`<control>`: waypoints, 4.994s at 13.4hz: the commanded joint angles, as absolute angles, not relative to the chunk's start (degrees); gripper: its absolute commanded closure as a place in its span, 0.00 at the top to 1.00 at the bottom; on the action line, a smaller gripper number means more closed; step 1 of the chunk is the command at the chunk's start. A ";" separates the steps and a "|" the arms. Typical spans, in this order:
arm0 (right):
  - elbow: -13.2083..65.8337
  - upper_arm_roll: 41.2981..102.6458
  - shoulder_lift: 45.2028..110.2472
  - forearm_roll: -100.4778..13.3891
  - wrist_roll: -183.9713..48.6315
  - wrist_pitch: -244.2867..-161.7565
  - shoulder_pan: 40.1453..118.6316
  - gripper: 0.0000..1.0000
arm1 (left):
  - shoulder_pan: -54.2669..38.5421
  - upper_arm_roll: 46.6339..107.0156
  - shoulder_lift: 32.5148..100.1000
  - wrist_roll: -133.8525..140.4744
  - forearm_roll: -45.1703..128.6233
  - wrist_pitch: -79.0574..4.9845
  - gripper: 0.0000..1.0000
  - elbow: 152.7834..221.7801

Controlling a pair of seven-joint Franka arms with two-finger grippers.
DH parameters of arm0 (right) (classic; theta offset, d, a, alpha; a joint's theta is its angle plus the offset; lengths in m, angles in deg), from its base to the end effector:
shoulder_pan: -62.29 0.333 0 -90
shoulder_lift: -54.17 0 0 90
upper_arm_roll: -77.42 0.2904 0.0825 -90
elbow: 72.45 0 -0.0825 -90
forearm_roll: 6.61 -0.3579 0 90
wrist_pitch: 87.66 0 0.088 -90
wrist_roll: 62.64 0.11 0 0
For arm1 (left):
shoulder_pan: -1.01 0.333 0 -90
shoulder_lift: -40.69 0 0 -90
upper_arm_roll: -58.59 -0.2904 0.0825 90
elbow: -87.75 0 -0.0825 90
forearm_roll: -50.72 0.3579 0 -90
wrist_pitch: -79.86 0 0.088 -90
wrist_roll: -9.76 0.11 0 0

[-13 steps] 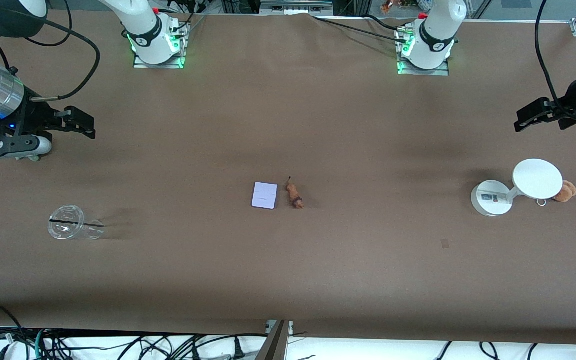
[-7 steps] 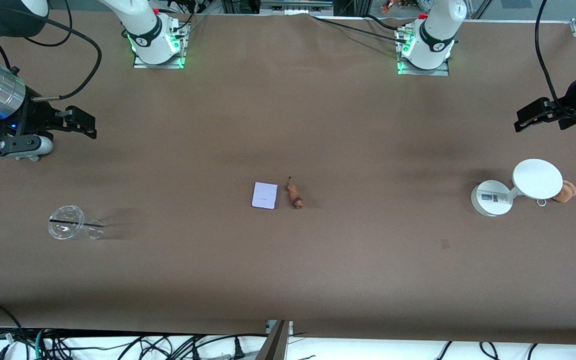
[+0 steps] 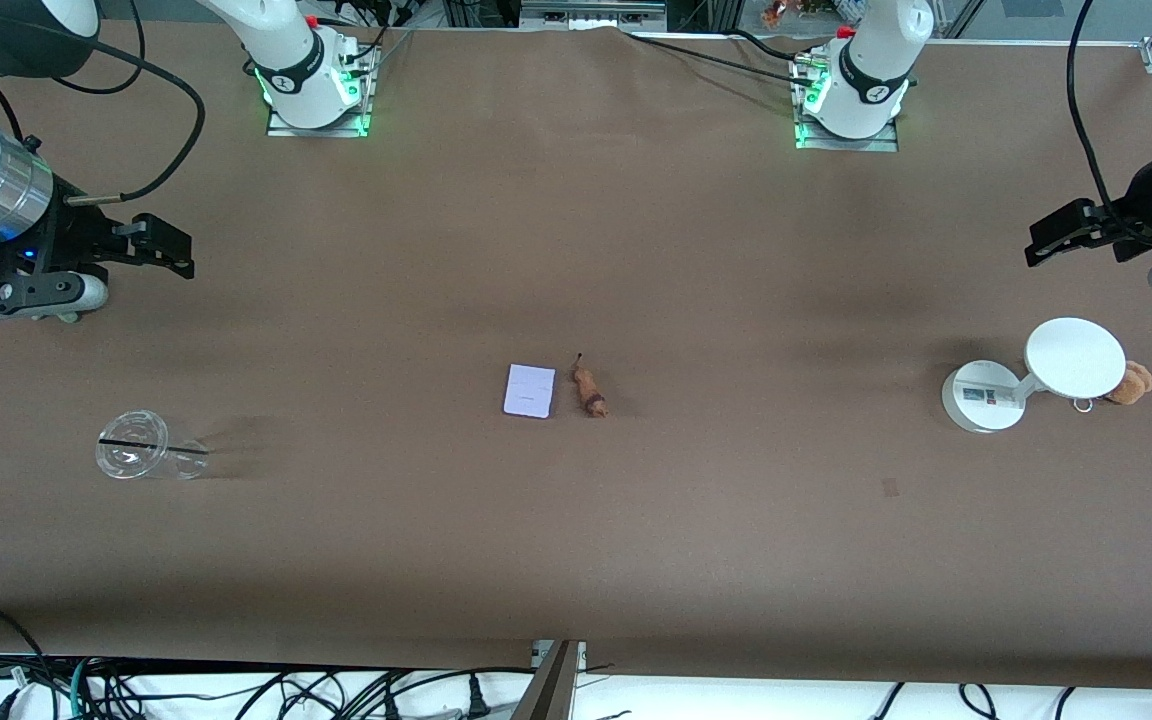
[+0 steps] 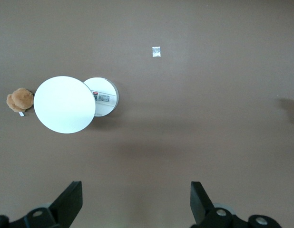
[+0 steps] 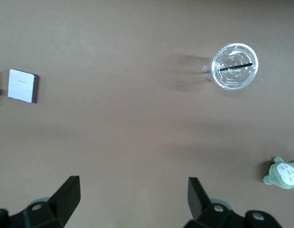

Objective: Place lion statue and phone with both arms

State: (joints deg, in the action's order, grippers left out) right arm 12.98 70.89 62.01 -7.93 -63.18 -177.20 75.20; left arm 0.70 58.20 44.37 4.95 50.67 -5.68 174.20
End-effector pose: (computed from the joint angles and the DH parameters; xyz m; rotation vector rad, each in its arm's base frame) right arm 0.5596 0.0692 0.5563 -3.1300 -0.1893 0.1012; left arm 0.5380 0.0005 0.5825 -3.1334 -0.1337 0.1256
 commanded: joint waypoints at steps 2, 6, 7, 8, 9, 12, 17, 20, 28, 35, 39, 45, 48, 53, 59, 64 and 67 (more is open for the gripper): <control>12.46 70.83 62.96 -7.14 -63.69 -177.75 75.38 1.00 | 1.80 58.41 45.08 5.63 49.50 -5.21 1.00 171.77; 12.46 70.74 66.39 -6.70 -63.69 -178.10 75.21 1.00 | 1.89 58.50 46.75 5.54 47.56 -6.52 1.00 171.77; 12.46 70.74 66.91 -6.61 -63.69 -178.54 75.12 1.00 | 1.72 58.59 47.71 5.37 46.86 -7.84 1.00 171.77; 12.46 70.74 67.53 -6.35 -63.69 -179.50 75.21 1.00 | 1.45 58.85 49.11 5.02 45.20 -8.46 1.00 171.77; 12.54 70.74 68.66 -6.52 -63.00 -179.86 75.47 1.00 | 1.28 58.94 49.99 3.54 43.88 -10.12 1.00 171.77; 12.54 70.92 71.21 -6.79 -59.92 -182.32 77.05 1.00 | 1.11 59.03 50.44 2.47 41.67 -11.46 1.00 172.29; 12.63 70.92 75.09 -6.70 -57.37 -187.42 80.13 1.00 | -4.68 62.45 56.40 -11.21 41.49 -13.73 1.00 171.59; 12.54 70.92 76.06 -6.96 -55.97 -189.17 80.31 1.00 | -11.44 62.37 61.23 -22.63 42.01 -22.07 1.00 171.77; 12.63 71.01 83.69 -7.23 -51.04 -199.89 82.32 1.00 | -26.57 61.84 81.96 -48.39 42.19 -33.24 1.00 158.08; 12.72 71.01 88.71 -7.31 -43.30 -205.79 86.37 1.00 | -35.37 60.70 92.00 -66.50 49.74 -46.69 1.00 157.44; 12.81 71.01 90.82 -7.75 -38.04 -208.51 89.44 1.00 | -37.39 60.70 93.50 -70.22 53.27 -47.14 1.00 157.53; 12.81 71.01 92.67 -7.75 -32.93 -211.76 92.87 1.00 | -37.40 60.78 94.21 -66.46 53.18 -47.75 0.00 157.88; 12.81 71.01 93.54 -7.75 -32.93 -212.55 94.01 1.00 | -36.61 60.78 93.78 -65.56 53.01 -47.58 0.00 157.71; 12.72 71.01 95.92 -7.67 -25.21 -217.12 97.62 1.00 | -31.16 60.18 90.36 -53.36 53.44 -40.84 0.00 158.41; 12.55 71.01 99.96 -7.40 -15.37 -222.74 102.97 1.00 | -21.25 59.99 73.06 -29.92 53.36 -38.26 0.00 176.21; 12.37 70.92 102.68 -7.40 -11.76 -228.72 105.35 1.00 | -9.47 60.61 63.37 -8.48 53.44 -39.57 0.00 189.85; 11.40 70.92 103.74 -6.96 -11.49 -228.99 105.80 1.00 | -4.36 60.43 62.31 1.04 53.53 -46.93 0.00 195.83</control>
